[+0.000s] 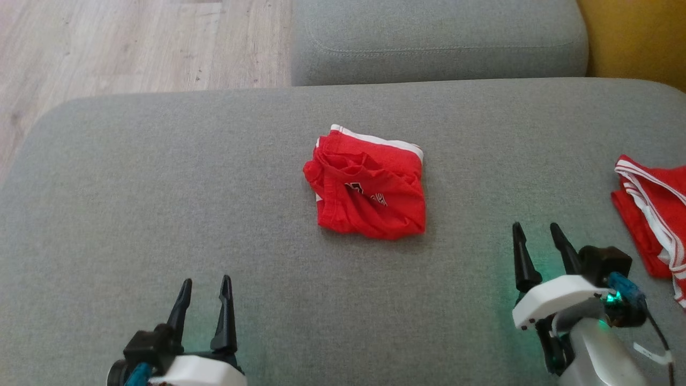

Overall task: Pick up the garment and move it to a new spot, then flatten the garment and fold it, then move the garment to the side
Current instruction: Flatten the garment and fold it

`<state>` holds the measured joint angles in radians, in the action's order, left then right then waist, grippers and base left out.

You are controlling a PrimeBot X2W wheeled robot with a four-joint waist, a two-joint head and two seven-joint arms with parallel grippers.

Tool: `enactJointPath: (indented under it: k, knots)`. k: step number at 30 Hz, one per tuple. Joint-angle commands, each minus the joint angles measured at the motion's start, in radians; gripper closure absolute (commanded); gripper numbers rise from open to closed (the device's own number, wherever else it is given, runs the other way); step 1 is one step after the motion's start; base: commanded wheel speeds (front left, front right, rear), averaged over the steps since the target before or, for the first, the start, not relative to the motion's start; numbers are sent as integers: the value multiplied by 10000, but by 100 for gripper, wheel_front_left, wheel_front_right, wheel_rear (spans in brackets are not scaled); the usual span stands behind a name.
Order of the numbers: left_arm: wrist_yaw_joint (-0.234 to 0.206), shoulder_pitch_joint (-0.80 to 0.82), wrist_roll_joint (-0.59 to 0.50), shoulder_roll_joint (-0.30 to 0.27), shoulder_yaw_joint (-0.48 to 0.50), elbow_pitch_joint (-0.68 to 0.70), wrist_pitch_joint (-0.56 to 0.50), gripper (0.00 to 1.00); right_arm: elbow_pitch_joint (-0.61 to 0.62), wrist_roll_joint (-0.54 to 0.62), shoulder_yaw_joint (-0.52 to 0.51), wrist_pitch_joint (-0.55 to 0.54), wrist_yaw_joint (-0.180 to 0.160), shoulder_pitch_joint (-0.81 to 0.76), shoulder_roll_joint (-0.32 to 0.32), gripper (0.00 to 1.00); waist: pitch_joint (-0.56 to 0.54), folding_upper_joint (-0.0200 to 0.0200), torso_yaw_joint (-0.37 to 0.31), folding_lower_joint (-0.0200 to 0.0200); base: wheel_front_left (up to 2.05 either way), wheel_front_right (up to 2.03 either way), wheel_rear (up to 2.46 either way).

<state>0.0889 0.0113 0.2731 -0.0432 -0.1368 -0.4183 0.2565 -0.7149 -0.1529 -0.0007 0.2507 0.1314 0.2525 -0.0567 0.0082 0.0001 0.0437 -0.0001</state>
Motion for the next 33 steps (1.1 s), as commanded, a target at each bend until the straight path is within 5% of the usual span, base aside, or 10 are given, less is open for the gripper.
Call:
enactJointPath:
  k: [1,10,11,12,18,33]
  knots:
    - [-46,362,90,-70,289,344,53,0,363,-55,320,110,-7,333,60,0,14,-1,16,1,0,0,0]
    - [-33,693,277,-70,-91,399,53,0,363,-240,569,110,-7,1019,63,0,552,-1,402,1,0,0,0]
    - [-53,757,323,-70,-162,417,53,0,337,-267,647,110,-7,1214,63,30,694,-1,487,1,0,0,0]
    - [-70,825,354,-70,-235,431,53,0,302,-263,739,110,-7,1445,63,100,822,-1,567,1,0,0,0]
    - [-139,1298,644,-70,-785,505,53,0,-261,125,1055,110,-7,3218,-94,100,1631,-1,1198,1,0,0,0]
    - [-365,2183,1533,-70,-1998,964,53,0,-2944,390,3090,110,-7,6224,-1806,100,3096,-1,2856,1,0,0,0]
